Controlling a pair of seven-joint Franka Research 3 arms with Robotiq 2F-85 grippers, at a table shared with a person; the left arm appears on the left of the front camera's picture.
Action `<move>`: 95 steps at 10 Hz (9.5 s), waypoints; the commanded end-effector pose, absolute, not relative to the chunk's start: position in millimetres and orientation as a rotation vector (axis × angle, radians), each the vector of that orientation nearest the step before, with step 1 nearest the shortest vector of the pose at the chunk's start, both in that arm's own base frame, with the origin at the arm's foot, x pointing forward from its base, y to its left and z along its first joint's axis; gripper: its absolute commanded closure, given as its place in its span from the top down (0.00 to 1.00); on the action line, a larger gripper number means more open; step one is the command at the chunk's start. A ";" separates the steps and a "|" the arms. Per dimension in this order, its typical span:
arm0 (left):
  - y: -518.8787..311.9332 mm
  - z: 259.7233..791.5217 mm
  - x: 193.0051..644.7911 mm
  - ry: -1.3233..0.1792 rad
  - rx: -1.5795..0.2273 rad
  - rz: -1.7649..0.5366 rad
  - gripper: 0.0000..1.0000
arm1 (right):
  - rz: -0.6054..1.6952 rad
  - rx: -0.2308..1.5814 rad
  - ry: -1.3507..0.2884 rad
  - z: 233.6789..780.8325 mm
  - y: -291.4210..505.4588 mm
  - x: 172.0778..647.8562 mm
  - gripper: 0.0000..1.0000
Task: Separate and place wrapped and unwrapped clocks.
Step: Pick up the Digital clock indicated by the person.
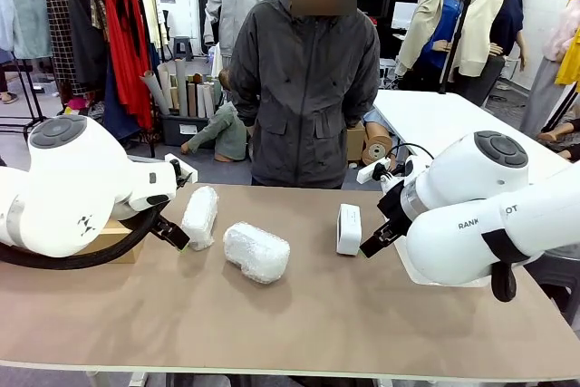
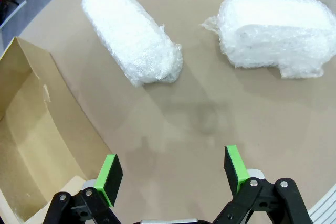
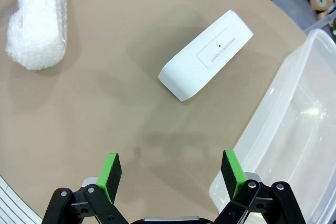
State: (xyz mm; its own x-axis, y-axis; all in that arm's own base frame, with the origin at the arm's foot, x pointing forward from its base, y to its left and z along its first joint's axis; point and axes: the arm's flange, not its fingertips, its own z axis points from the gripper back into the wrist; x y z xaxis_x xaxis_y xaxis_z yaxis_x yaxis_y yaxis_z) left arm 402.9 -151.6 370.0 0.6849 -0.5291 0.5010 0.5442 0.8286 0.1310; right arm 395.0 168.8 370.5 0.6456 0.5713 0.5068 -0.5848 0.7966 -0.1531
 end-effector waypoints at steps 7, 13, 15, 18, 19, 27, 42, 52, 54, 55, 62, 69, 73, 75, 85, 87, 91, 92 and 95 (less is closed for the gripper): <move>-151.5 370.1 402.9 -0.552 -0.029 -0.601 1.00 | 0.658 0.026 -0.568 370.6 168.8 395.0 1.00; -151.5 370.1 402.9 -0.552 -0.029 -0.601 1.00 | 0.658 0.026 -0.568 370.6 168.8 395.0 1.00; -151.5 370.1 402.9 -0.552 -0.029 -0.601 1.00 | 0.658 0.026 -0.568 370.6 168.8 395.0 1.00; -151.5 370.1 402.9 -0.552 -0.029 -0.601 1.00 | 0.658 0.026 -0.568 370.6 168.8 395.0 1.00; -151.5 370.1 402.9 -0.552 -0.029 -0.601 1.00 | 0.658 0.026 -0.568 370.6 168.8 395.0 1.00; -151.5 370.1 402.9 -0.552 -0.029 -0.601 1.00 | 0.658 0.026 -0.568 370.6 168.8 395.0 1.00; -144.5 382.4 395.2 -0.491 -0.043 -0.692 1.00 | 0.696 -0.068 -0.511 377.9 168.1 388.3 1.00; -98.7 473.9 421.6 -0.441 -0.279 -1.118 1.00 | 0.598 -0.404 -0.222 387.7 241.5 304.0 1.00; -99.5 480.3 410.6 -0.422 -0.241 -1.093 1.00 | 0.656 -0.378 -0.245 383.1 223.7 306.3 1.00; -99.5 480.3 410.6 -0.422 -0.241 -1.093 1.00 | 0.656 -0.378 -0.245 383.1 223.7 306.3 1.00; -99.5 480.3 410.6 -0.422 -0.241 -1.093 1.00 | 0.631 -0.369 -0.233 383.7 225.2 304.0 1.00; -80.1 512.9 436.5 -0.510 -0.485 -1.293 1.00 | 0.805 0.253 -0.348 477.3 203.5 360.0 1.00; -58.4 536.4 463.4 -0.613 -0.621 -1.425 1.00 | 0.855 0.436 -0.473 516.0 157.7 392.2 1.00; -57.1 532.4 472.1 -0.627 -0.639 -1.469 1.00 | 0.959 0.484 -0.527 534.5 132.9 413.4 1.00; -55.5 531.4 467.2 -0.696 -0.678 -1.445 1.00 | 1.264 0.568 -0.712 538.4 100.7 463.1 1.00; -58.0 535.3 469.7 -0.691 -0.673 -1.448 1.00 | 1.280 0.540 -0.707 530.5 103.2 459.2 1.00; -62.0 535.3 469.6 -0.663 -0.660 -1.443 1.00 | 1.261 0.546 -0.688 530.8 105.6 457.4 1.00; -62.0 535.3 469.6 -0.663 -0.660 -1.443 1.00 | 1.261 0.546 -0.688 530.8 105.6 457.4 1.00; -62.0 535.3 469.6 -0.663 -0.660 -1.443 1.00 | 1.261 0.546 -0.688 530.8 105.6 457.4 1.00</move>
State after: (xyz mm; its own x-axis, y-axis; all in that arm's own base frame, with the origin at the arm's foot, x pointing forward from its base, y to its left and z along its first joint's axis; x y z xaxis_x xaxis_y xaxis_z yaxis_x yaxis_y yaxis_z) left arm 470.6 -63.4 534.7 0.0237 -0.6631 0.7481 0.9996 0.0284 -0.0066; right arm 456.1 106.2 528.8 0.1636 0.6668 0.7270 -0.9718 0.2358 0.0023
